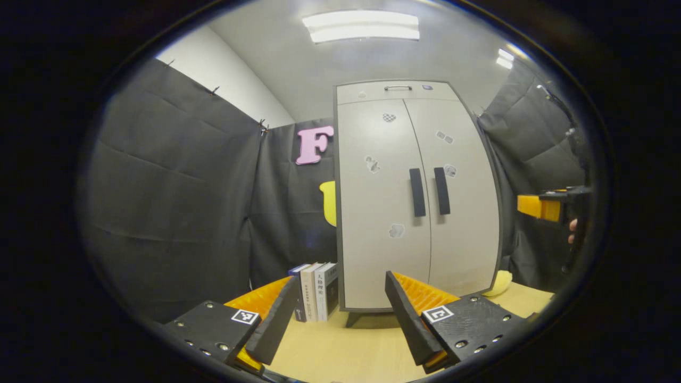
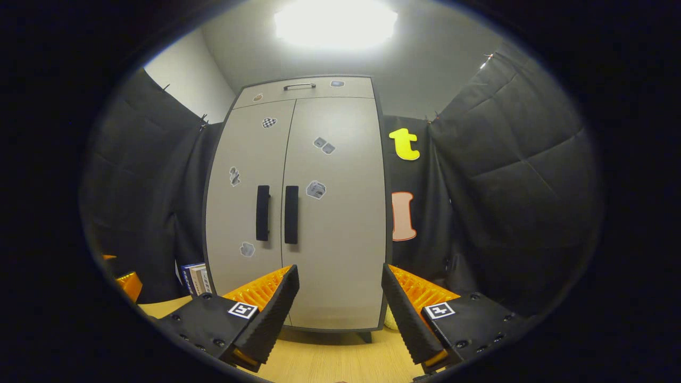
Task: Open the right door of the double-door shoe cabinet with the right hand, and open the left door with the left hand.
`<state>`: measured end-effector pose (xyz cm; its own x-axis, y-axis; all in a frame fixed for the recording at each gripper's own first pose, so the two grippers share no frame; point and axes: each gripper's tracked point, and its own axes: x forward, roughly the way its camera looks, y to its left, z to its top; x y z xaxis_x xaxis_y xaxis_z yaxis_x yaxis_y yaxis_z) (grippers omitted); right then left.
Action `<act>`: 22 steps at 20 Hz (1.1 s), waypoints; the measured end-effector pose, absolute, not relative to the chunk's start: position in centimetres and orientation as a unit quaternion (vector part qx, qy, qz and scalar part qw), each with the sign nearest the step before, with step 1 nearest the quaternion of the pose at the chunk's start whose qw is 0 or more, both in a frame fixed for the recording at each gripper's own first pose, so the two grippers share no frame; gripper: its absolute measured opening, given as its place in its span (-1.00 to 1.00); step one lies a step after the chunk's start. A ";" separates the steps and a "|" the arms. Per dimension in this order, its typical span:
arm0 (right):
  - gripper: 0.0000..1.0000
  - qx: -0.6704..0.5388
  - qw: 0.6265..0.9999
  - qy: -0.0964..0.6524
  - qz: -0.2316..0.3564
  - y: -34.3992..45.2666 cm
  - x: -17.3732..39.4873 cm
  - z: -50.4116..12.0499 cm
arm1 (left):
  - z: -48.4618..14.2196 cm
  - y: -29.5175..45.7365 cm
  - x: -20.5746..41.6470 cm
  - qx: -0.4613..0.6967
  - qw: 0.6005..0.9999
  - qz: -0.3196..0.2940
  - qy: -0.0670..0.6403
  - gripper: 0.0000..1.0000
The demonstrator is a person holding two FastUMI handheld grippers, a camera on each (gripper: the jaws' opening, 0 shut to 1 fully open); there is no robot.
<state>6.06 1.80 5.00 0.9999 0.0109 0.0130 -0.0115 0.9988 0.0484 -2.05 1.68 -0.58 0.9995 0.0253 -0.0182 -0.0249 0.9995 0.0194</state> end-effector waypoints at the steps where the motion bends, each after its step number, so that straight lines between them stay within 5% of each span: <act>1: 0.95 0.025 1.000 -0.008 0.009 2.2 6.8 5.4 | -0.6 2.0 -2.2 0.011 1.000 0.016 0.010 0.92; 22: 0.96 0.032 0.996 0.008 0.086 11.8 20.7 10.0 | -3.2 9.5 -5.1 0.029 0.993 0.105 0.049 0.92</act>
